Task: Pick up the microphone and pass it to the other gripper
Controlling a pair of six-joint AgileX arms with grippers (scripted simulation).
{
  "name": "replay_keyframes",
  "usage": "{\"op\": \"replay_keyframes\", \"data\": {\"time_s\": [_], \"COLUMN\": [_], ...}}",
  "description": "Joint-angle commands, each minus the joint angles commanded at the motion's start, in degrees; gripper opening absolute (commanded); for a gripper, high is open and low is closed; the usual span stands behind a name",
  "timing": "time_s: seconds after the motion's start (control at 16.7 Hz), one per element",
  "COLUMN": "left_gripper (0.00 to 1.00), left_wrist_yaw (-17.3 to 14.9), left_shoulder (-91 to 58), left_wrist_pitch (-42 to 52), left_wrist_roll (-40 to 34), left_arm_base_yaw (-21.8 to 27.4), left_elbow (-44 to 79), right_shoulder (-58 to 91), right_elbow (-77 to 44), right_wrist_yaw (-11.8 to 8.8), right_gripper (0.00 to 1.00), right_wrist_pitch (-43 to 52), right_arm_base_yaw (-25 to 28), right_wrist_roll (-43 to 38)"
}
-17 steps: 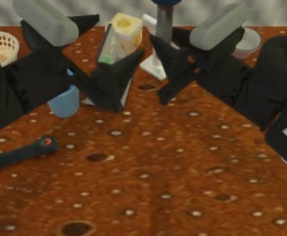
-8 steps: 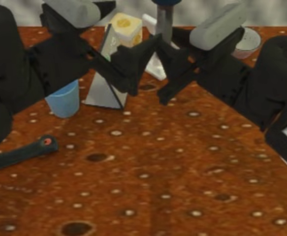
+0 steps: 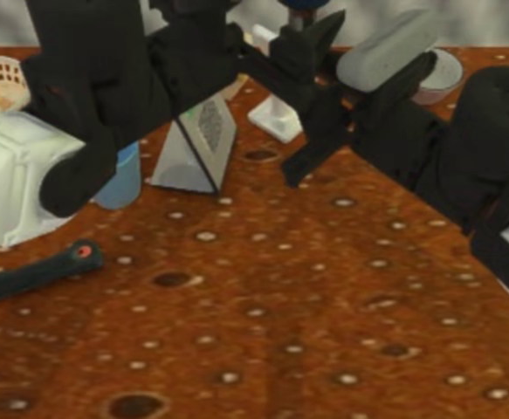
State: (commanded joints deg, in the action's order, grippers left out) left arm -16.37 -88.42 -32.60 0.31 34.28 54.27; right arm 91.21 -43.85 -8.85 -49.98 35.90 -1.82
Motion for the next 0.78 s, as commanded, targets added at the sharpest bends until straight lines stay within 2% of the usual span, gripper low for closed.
{"op": "replay_keyframes", "data": {"time_s": [0.18, 0.78], "left_gripper": [1.0, 0.25], "left_wrist_yaw": [0.0, 0.0], "left_shoulder": [0.0, 0.0], "left_wrist_pitch": [0.0, 0.0], "left_wrist_roll": [0.0, 0.0], "left_arm_base_yaw": [0.0, 0.0], "left_elbow": [0.0, 0.0], "right_shoulder": [0.0, 0.0], "right_elbow": [0.0, 0.0], "right_wrist_yaw": [0.0, 0.0], "right_gripper": [0.0, 0.0], "right_wrist_pitch": [0.0, 0.0], "right_arm_base_yaw": [0.0, 0.0], "right_wrist_roll": [0.0, 0.0]}}
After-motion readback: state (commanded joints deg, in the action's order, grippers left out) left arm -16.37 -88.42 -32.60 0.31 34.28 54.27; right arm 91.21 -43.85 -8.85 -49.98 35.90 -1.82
